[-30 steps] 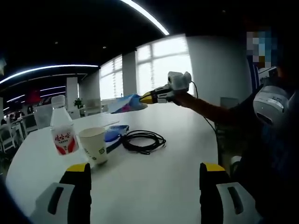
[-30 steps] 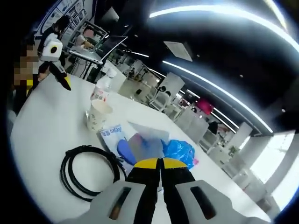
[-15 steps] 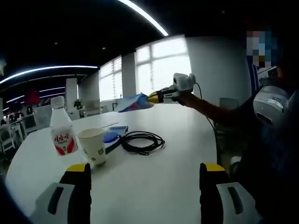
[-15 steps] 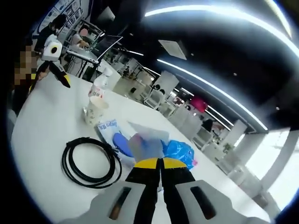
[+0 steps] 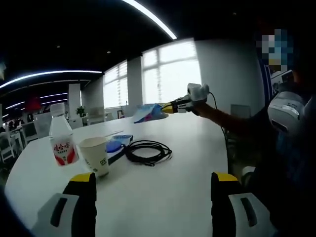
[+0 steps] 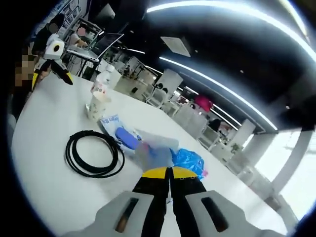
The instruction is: Arrange the tabletop items into an orderly group along one side of the table until the central work area is clear of visible clutter.
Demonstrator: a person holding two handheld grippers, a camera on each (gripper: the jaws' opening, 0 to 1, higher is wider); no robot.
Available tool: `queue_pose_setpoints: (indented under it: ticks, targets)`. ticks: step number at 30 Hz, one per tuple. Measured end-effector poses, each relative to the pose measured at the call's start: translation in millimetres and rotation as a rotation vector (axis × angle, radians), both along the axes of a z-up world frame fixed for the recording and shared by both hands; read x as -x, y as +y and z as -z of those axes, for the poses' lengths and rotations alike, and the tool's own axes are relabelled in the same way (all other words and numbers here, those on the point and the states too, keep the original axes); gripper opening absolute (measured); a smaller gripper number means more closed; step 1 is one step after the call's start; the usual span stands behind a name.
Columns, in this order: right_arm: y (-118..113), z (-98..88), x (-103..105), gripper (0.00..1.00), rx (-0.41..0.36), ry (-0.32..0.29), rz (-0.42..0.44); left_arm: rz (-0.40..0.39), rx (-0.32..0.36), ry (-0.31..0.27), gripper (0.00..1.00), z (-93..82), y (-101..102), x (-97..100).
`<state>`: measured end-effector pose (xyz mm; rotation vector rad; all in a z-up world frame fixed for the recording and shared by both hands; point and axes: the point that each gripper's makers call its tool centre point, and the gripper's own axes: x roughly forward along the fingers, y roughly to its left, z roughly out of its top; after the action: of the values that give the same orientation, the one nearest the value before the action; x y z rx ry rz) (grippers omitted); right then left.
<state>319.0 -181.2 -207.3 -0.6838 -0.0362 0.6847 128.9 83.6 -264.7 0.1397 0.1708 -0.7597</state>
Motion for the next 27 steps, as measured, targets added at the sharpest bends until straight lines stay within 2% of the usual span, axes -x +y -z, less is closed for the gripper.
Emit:
queue_pose_setpoints:
  ticks: [15,27]
  targets:
    - [-32.5,3.2,1.1,0.00,-0.001,-0.002,0.060,0.014,0.001,-0.004,0.96,0.5,-6.2,1.7]
    - [-48.1,9.6,1.8,0.00,-0.001,0.002,0.087,0.029,-0.001,0.002,0.96,3.5,-13.1,1.0]
